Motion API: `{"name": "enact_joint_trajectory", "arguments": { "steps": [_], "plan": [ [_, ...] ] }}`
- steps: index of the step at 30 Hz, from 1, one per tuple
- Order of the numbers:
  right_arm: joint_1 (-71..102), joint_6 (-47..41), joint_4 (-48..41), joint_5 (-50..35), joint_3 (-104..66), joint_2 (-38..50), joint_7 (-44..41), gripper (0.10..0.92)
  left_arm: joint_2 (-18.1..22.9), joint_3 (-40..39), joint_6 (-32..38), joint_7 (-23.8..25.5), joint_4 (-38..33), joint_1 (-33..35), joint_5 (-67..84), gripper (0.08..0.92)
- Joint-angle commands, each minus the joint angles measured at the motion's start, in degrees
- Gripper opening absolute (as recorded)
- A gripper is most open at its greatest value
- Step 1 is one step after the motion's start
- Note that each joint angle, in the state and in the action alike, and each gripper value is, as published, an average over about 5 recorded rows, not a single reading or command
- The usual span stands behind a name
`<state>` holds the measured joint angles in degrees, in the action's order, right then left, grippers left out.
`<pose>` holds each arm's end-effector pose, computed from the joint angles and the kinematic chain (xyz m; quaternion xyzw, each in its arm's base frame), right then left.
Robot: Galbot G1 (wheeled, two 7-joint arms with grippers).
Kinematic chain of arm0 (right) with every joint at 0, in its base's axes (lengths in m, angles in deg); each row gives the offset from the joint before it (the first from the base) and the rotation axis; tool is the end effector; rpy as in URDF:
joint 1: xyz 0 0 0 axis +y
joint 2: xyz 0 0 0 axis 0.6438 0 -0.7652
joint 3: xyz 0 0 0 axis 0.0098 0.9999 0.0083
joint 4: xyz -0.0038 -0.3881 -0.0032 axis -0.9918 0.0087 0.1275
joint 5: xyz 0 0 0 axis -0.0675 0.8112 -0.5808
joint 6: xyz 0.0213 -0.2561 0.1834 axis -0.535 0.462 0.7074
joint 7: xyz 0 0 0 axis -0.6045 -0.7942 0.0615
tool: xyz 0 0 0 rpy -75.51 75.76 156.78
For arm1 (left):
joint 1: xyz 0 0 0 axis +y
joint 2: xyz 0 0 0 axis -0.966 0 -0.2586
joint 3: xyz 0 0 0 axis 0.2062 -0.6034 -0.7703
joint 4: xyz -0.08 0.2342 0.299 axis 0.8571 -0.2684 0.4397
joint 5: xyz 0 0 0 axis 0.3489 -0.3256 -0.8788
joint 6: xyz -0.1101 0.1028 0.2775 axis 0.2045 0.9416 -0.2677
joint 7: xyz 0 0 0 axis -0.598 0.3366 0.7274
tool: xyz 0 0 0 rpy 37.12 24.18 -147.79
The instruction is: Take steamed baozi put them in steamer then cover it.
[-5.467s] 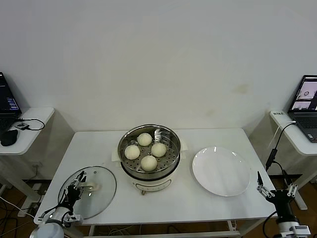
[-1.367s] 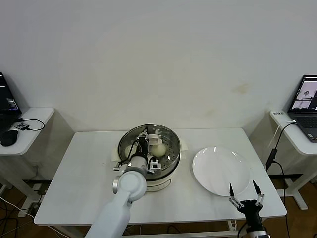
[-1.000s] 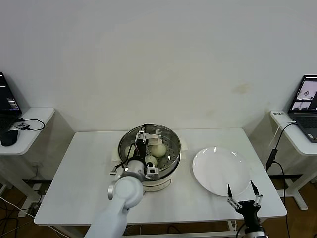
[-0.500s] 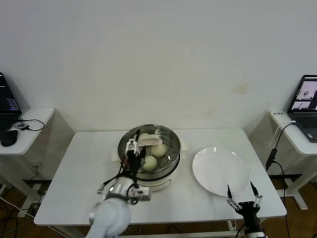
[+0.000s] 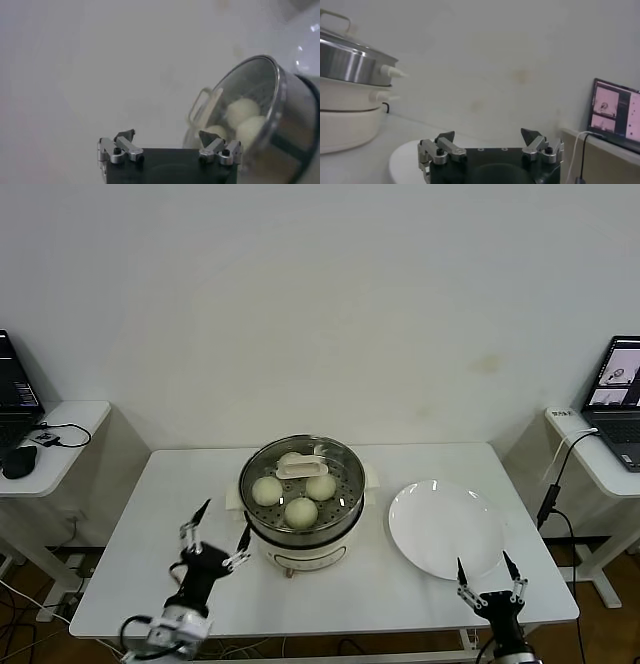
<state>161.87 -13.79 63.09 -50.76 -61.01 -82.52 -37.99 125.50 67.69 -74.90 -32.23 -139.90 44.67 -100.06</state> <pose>0.0873 -0.1207 -0.4336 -0.0004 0.9909 -0.1313 0.0311 0.1265 0.0556 -0.3247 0.0734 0.9507 0.3009 0.0153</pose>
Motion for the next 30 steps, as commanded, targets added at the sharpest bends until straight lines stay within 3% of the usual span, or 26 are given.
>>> {"name": "enact_joint_trajectory", "arguments": {
  "steps": [1, 6, 16, 30],
  "plan": [
    [3.5, -7.1, 4.0, -7.2, 1.5, 2.3, -3.4, 0.823, -1.5, 8.3, 17.2, -6.1, 6.8, 12.2, 42.1, 0.823],
    [5.7, -12.8, 5.9, -6.1, 2.5, 2.8, -5.6, 0.823, -2.0, 8.5, 20.1, -3.3, 9.0, 12.3, 49.6, 0.823],
    [8.5, -19.4, 10.8, -2.6, 2.4, 0.5, -5.4, 0.823, -1.7, 8.8, 20.4, -3.5, 11.4, 11.8, 45.8, 0.823],
    [6.8, -20.5, 11.3, -0.8, 0.0, -4.0, -4.5, 0.823, -1.4, 8.6, 19.6, -2.9, 13.0, 9.1, 41.3, 0.823]
  ]
}}
